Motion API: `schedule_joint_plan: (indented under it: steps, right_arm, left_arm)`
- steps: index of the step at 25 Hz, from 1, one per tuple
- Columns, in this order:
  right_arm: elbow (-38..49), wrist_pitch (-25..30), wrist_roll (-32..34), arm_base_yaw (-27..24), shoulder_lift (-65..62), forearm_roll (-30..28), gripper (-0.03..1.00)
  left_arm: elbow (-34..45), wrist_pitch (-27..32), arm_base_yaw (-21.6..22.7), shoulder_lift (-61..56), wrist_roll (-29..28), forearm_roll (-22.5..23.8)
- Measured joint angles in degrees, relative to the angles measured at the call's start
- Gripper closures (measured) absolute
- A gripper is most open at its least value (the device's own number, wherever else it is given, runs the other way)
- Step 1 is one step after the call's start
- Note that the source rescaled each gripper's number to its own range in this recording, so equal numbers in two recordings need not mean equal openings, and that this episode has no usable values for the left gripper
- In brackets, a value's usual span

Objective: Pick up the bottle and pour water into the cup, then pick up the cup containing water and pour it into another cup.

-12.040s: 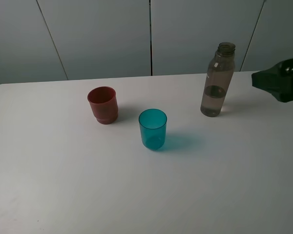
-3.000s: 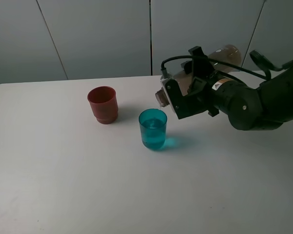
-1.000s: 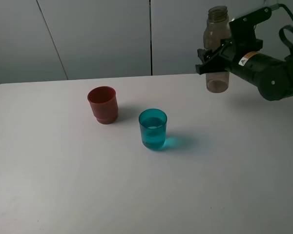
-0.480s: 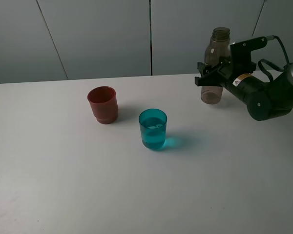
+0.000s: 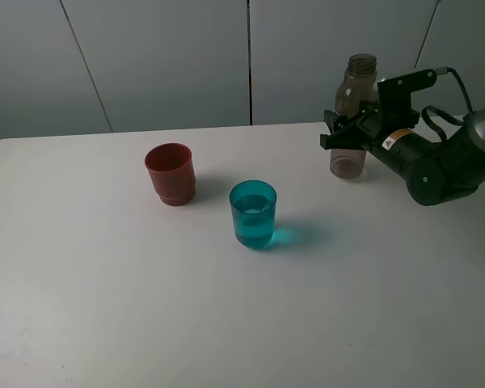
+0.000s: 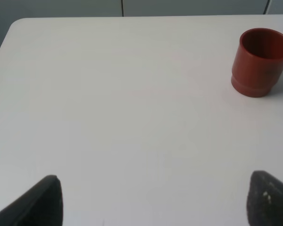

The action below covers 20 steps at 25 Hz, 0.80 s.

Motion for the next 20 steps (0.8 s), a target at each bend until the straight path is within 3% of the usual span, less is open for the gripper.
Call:
schedule_joint_plan:
  steps: [12,13,15,16,18,20]
  right_arm:
    - [-0.3,-0.4,0.4,0.0,1.9,-2.5,0.95]
    - [-0.3,-0.6,0.8,0.0,1.9,-2.9,0.88]
    - [-0.3,-1.0,1.8,0.0,1.9,-3.2,0.26]
    - [-0.3,-1.2,2.0,0.0,1.6,-3.3,0.1]
    - [-0.3,-1.2,2.4,0.0,0.5,-3.4,0.0]
    - [0.1,-1.2,2.4,0.0,-1.6,-3.4,-0.02]
  left_arm:
    - [0.0,0.0,0.0,0.0,-0.1,0.0]
    - [0.0,0.0,0.0,0.0,-0.1,0.0]
    - [0.0,0.0,0.0,0.0,-0.1,0.0]
    - [0.0,0.0,0.0,0.0,-0.1,0.0]
    - [0.0,0.0,0.0,0.0,-0.1,0.0]
    - [0.0,0.0,0.0,0.0,-0.1,0.0]
